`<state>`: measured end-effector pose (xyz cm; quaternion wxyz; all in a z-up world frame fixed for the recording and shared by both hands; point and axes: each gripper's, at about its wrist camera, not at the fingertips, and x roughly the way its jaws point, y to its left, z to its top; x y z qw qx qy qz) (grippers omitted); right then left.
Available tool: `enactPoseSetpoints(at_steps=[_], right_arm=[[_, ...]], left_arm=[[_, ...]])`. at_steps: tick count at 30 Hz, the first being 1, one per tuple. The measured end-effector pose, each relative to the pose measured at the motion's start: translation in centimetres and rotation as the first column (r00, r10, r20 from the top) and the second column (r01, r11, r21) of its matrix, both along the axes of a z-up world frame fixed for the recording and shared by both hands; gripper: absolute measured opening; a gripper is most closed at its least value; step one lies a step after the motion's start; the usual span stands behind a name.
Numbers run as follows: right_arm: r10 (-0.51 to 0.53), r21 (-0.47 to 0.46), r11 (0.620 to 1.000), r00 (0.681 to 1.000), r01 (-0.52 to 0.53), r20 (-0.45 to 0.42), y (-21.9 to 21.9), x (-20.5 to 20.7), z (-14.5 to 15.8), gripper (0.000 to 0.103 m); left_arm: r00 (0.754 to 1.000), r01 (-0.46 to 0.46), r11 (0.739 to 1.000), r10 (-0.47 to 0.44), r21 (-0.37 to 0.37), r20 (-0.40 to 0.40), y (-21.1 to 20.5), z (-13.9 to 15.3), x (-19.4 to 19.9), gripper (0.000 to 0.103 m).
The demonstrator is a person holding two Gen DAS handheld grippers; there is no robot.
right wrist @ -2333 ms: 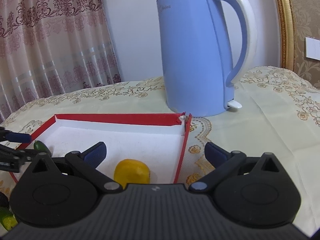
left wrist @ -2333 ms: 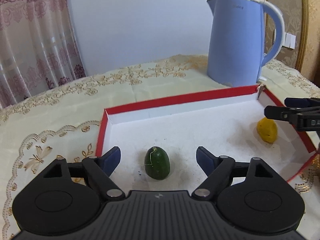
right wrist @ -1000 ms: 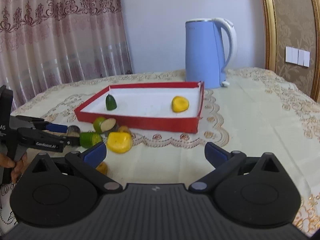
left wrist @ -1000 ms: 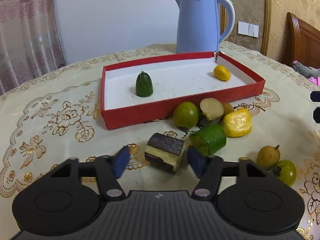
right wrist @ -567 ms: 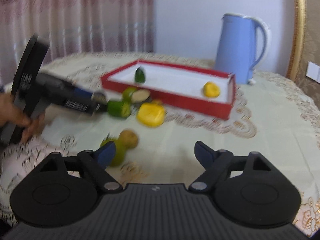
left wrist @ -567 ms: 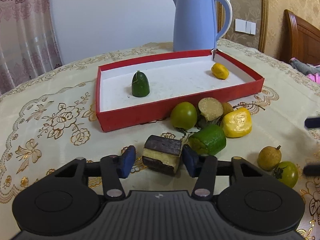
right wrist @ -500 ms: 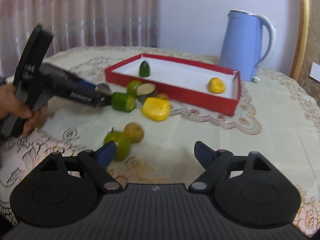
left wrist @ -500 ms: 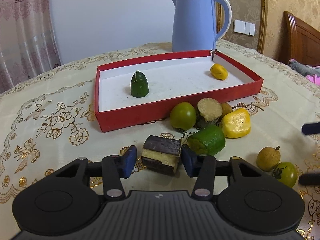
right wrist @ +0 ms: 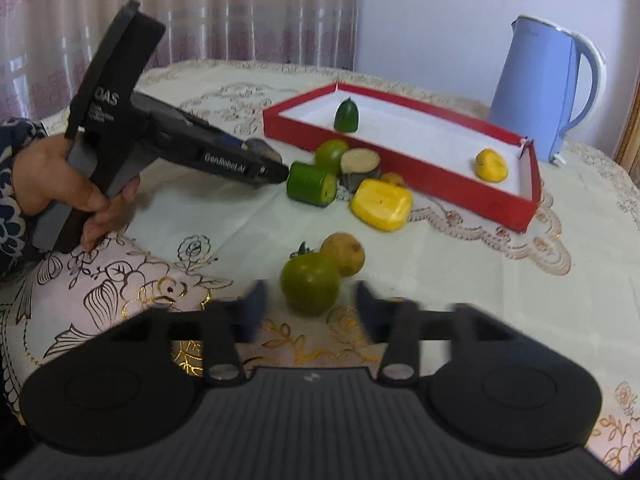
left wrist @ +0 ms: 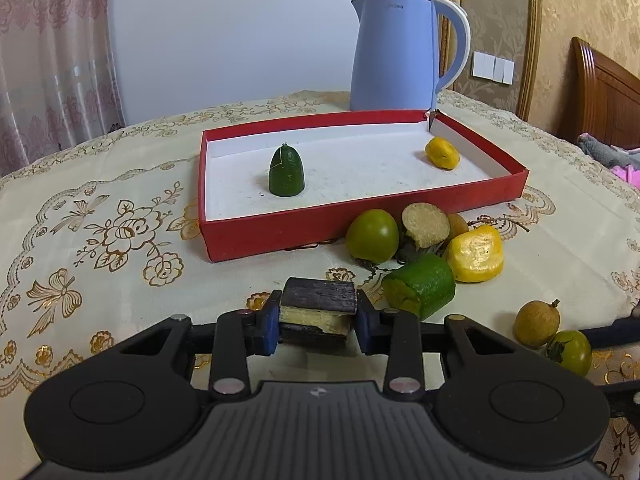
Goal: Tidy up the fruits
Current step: 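Carry the green tomato into the tray with the right tool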
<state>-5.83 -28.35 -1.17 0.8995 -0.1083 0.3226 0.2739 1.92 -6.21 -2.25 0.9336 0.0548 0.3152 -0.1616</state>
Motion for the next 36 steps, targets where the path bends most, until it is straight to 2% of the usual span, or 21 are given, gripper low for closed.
enactPoseSetpoints(at_steps=[16,21,28,32,36], right_arm=[[-0.014,-0.011,1.0,1.0,0.013,-0.012,0.7,1.2,-0.6,0.037],[-0.011,-0.012,1.0,1.0,0.01,-0.007,0.7,1.2,-0.6,0.032],[-0.008,-0.015,1.0,1.0,0.008,0.002,0.6,0.7,0.0,0.032],[-0.004,-0.013,1.0,0.999,0.005,0.037,0.1,0.9,1.3,0.032],[-0.039,-0.015,0.999,0.991,0.042,0.131,-1.1,3.3,4.2,0.032]], left_arm=[[1.0,0.0,1.0,0.0,-0.004,-0.001,0.1,0.0,0.0,0.035],[1.0,0.0,1.0,0.0,-0.006,-0.001,0.1,0.0,-0.1,0.035],[1.0,0.0,1.0,0.0,-0.01,-0.003,0.1,0.0,-0.1,0.035],[1.0,-0.001,1.0,0.001,-0.011,-0.003,0.1,0.0,-0.1,0.035],[1.0,-0.001,1.0,0.001,-0.01,-0.003,0.1,0.0,-0.1,0.035]])
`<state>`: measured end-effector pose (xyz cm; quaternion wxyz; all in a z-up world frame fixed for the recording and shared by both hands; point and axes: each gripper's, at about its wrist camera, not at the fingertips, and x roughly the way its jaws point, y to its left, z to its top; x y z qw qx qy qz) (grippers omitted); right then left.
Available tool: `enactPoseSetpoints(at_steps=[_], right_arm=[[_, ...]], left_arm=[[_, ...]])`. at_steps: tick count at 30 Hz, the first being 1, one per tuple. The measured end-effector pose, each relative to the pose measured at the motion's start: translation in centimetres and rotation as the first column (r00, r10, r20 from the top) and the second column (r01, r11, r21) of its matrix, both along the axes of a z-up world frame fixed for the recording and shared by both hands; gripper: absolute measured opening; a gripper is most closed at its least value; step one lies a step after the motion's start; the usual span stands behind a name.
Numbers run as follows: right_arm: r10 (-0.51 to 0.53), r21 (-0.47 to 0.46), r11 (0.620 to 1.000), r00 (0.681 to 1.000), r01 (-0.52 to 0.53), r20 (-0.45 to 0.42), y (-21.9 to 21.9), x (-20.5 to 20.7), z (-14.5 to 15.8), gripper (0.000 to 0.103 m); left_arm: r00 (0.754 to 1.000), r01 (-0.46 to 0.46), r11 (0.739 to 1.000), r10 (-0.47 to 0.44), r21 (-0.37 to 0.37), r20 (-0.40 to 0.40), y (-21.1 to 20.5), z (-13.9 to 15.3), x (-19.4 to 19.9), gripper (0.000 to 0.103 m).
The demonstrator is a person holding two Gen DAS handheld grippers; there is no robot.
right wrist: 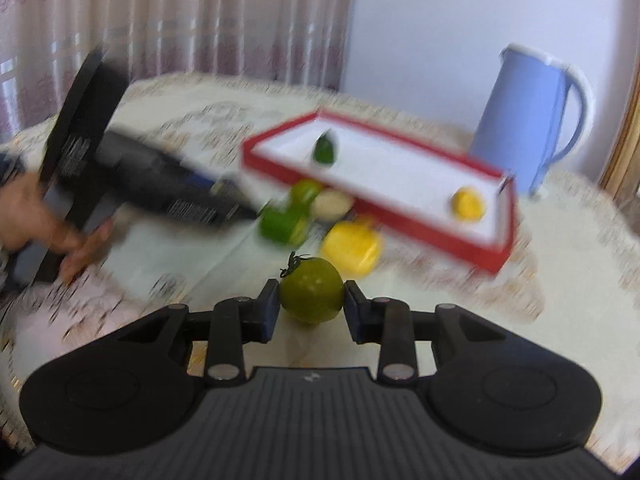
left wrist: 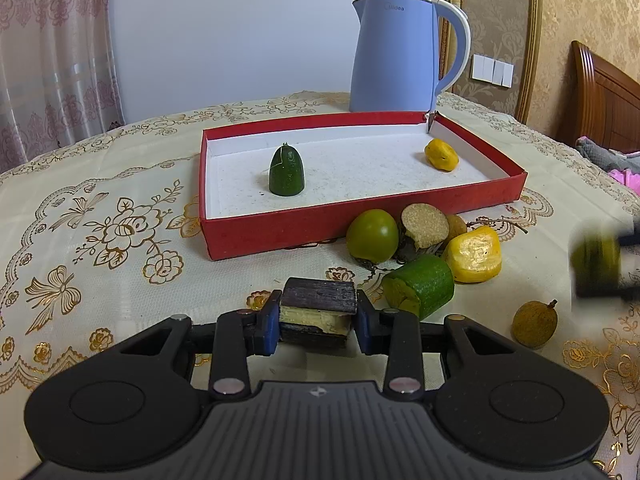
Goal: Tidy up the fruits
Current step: 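Carry the green tomato into the tray with the right tool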
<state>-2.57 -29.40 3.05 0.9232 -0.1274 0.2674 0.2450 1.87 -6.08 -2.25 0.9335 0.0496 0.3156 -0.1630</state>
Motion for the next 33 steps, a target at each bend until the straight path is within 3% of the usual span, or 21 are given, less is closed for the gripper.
enactPoseSetpoints(at_steps=[6,11,17,28,33], right_arm=[[-0.06,0.006,0.998,0.992,0.059,0.115,-0.8,7.0,3.2,0.032],[-0.093,0.033,0.995,0.993,0.091,0.075,-0.2,14.3,2.4,0.032],[-0.115,0.01,0.993,0.993,0.114,0.011,1.2,20.0,-0.3,0.032],[-0.217,0.054,0.974,0.973,0.222,-0.084,-0.6,23.2,-3.5,0.031],[-0.236,0.044,0.97,0.97,0.238,-0.057,0.6,23.1,-4.8,0.032]], left_arm=[[1.0,0.0,1.0,0.0,0.0,0.0,0.0,0.0,0.0,0.035],[1.0,-0.001,1.0,0.001,0.002,0.0,0.0,0.0,0.0,0.035],[1.0,-0.002,1.0,0.002,0.0,-0.001,0.1,0.0,0.0,0.035],[1.0,-0.002,1.0,0.002,0.01,0.002,0.0,0.0,0.0,0.035],[1.0,-0.005,1.0,0.005,0.023,0.004,-0.2,0.0,-0.1,0.035]])
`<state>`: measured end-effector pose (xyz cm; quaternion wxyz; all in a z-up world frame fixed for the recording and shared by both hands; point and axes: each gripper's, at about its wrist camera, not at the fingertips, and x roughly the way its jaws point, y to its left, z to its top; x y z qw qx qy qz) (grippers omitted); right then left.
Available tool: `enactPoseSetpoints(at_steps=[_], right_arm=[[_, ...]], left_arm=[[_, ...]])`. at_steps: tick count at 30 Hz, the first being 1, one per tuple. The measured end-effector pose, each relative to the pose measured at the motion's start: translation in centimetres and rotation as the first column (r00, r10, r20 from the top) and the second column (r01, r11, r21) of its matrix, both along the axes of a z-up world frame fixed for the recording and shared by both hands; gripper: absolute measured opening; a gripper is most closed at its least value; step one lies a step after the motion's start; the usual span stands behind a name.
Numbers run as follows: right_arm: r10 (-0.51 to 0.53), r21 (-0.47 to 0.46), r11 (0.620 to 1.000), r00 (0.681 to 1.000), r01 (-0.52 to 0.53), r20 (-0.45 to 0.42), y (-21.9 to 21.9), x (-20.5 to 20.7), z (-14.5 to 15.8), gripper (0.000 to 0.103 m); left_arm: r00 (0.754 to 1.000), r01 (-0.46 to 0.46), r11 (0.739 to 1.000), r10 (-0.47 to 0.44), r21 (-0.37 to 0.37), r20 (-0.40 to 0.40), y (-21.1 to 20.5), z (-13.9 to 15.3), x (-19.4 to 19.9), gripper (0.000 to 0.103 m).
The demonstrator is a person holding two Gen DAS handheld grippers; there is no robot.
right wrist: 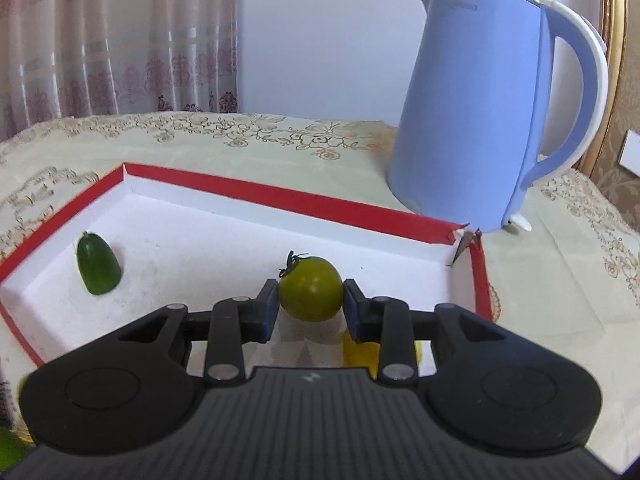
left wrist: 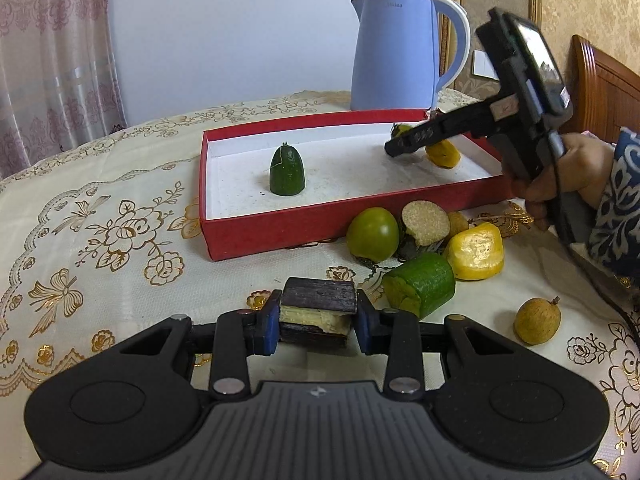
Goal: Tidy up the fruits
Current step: 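Carry the green tomato into the tray with the right tool, then lower the eggplant slice into the tray and open the left tool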
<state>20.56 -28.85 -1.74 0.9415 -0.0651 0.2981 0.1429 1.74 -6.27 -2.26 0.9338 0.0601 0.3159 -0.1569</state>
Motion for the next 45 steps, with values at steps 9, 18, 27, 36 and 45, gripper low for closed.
enactPoseSetpoints(at_steps=[9,18,27,36,45], right_arm=[[-0.002,0.01,1.0,0.999,0.002,0.032,-0.1,-0.7,-0.2,0.032],[0.01,-0.024,1.0,0.999,-0.009,0.036,0.5,-0.8,-0.5,0.031],[0.016,-0.004,1.0,0.999,-0.016,0.034,0.1,-0.8,-0.6,0.032],[0.019,0.005,1.0,0.999,-0.019,0.03,0.1,-0.7,-0.6,0.032],[0.02,0.008,1.0,0.999,-0.02,0.029,0.1,-0.8,-0.6,0.032]], left_arm=[[0.999,-0.034,0.999,0.033,0.034,0.005,-0.4,0.0,-0.2,0.036],[0.996,-0.09,0.996,0.091,0.026,-0.022,-0.5,0.4,0.0,0.036],[0.992,-0.125,0.991,0.125,0.05,0.006,-0.7,2.5,0.3,0.035],[0.988,-0.145,0.986,0.15,0.08,-0.049,0.0,1.0,-0.5,0.035],[0.985,-0.164,0.983,0.168,0.076,-0.047,0.3,0.8,-1.7,0.033]])
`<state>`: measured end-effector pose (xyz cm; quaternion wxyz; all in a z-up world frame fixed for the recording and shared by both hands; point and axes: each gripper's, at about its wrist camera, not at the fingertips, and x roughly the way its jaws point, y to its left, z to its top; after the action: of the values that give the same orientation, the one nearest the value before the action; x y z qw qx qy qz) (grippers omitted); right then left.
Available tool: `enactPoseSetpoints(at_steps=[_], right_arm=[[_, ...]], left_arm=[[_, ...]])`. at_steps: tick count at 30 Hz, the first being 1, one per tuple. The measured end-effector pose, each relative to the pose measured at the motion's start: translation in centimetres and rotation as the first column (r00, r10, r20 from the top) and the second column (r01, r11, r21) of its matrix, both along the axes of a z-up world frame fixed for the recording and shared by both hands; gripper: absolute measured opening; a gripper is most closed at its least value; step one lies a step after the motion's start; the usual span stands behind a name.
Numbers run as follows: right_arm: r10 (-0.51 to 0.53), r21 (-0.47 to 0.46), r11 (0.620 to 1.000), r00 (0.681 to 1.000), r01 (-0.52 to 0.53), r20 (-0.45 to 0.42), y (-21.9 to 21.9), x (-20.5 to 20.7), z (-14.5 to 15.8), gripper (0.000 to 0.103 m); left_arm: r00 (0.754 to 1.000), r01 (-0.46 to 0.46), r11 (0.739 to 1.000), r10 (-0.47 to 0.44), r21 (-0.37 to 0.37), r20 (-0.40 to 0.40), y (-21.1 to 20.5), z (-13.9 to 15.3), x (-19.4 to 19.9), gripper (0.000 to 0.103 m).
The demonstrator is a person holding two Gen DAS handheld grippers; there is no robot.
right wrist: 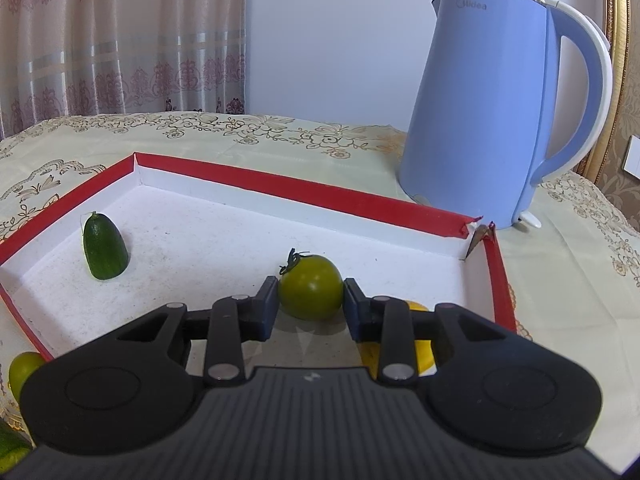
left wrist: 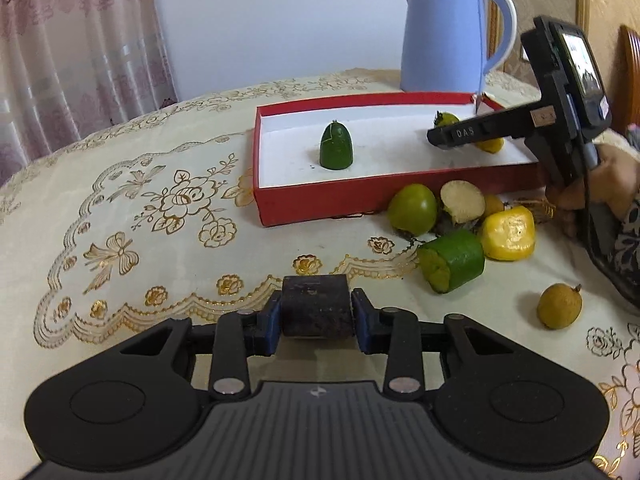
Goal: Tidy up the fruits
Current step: 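Lower the eggplant slice into the tray and open the left tool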
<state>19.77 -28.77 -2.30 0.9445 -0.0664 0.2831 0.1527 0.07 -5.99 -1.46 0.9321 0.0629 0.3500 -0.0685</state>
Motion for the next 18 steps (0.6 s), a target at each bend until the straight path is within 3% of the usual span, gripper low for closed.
enactPoseSetpoints(at_steps=[4,10,14,18], right_arm=[[0.002,0.003,1.0,1.0,-0.002,-0.001,0.0,0.0,0.0,0.032],[0.003,0.005,1.0,1.0,-0.003,-0.002,0.0,0.0,0.0,0.032],[0.004,0.006,1.0,1.0,-0.004,-0.002,0.0,0.0,0.0,0.032],[0.003,0.006,1.0,1.0,-0.003,-0.002,0.0,0.0,0.0,0.032]], left_arm=[[0.999,-0.022,1.0,0.022,-0.01,0.043,0.0,0.7,0.0,0.033],[0.992,0.036,0.999,-0.039,0.03,0.118,-1.6,3.9,1.0,0.033],[0.986,0.074,0.996,-0.081,0.051,0.146,-3.5,5.5,3.6,0.033],[0.988,0.085,0.996,-0.085,0.006,0.129,-4.9,5.9,7.7,0.033]])
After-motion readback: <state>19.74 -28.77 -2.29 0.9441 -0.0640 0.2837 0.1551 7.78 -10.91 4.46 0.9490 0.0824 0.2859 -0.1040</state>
